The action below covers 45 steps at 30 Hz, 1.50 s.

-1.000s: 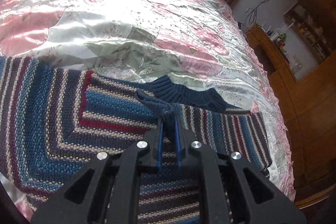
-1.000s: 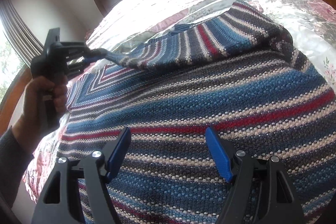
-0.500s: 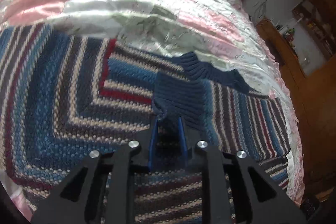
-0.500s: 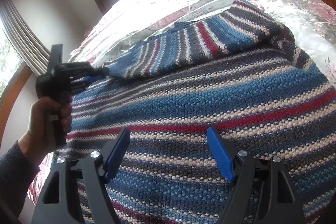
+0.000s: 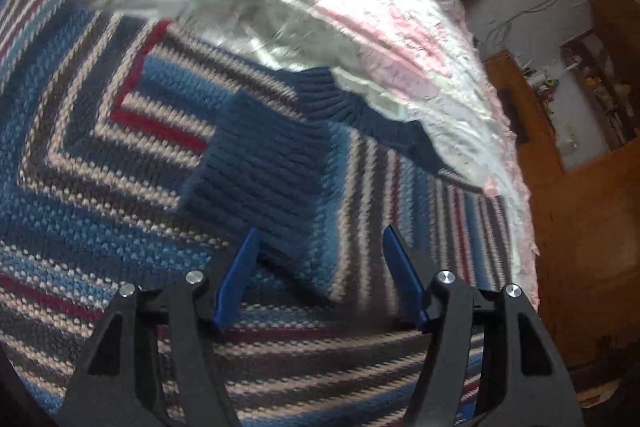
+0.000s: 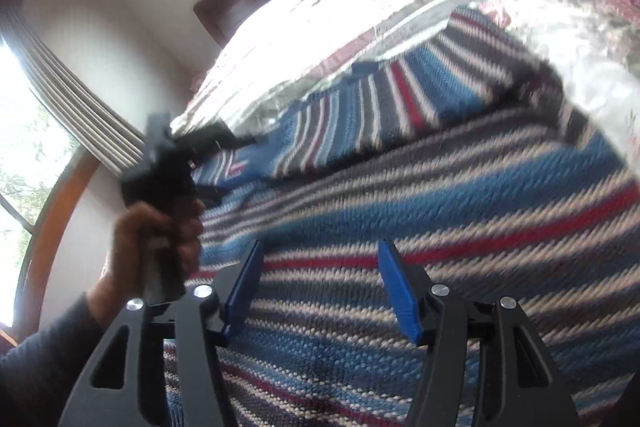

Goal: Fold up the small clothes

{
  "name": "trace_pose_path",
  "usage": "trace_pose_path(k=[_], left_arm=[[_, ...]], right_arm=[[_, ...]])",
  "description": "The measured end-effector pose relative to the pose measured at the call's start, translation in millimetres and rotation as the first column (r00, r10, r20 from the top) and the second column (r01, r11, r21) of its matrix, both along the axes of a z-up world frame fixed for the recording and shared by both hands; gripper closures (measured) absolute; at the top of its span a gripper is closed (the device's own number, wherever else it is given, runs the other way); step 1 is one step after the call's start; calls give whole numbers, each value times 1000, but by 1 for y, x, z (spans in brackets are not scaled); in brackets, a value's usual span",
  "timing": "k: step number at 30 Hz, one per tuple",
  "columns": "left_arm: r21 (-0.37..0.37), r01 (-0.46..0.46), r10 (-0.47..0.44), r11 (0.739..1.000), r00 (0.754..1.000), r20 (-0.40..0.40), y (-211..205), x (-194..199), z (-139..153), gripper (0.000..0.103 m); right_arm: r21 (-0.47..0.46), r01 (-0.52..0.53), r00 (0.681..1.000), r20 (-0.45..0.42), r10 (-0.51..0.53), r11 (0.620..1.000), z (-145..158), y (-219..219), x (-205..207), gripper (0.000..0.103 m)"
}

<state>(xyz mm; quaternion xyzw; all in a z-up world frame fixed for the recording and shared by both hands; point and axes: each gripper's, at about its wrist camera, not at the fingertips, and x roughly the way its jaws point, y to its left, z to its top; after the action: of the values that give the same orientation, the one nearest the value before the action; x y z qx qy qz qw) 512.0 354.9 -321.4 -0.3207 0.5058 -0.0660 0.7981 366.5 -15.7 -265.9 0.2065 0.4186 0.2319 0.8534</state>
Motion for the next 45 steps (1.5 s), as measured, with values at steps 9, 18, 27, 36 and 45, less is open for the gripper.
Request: trace_pose_path(k=[9,18,27,36,45], left_arm=[[1,88,-88,996,996,19,-1,-11,-11,38],[-77,48,-41,996,995,87,26,-32,12,20],[-137,-135,158,981,973,170,180,-117,55,13],[-106,-484,495,869,847,192,371,-196,71,13],[-177,-610,634,772,757,157,480,-184,44,13]], right_arm=[[-84,51,984,-168,-64,995,-13,-89,149,67],[3,61,980,-190,-59,998,14,-92,216,66],[-191,118,952,-259,-165,975,-21,-68,252,69],[-179,-133,976,-194,97,975,18,88,215,65],[-124,-282,935,-257,244,951,-13,167,160,62]])
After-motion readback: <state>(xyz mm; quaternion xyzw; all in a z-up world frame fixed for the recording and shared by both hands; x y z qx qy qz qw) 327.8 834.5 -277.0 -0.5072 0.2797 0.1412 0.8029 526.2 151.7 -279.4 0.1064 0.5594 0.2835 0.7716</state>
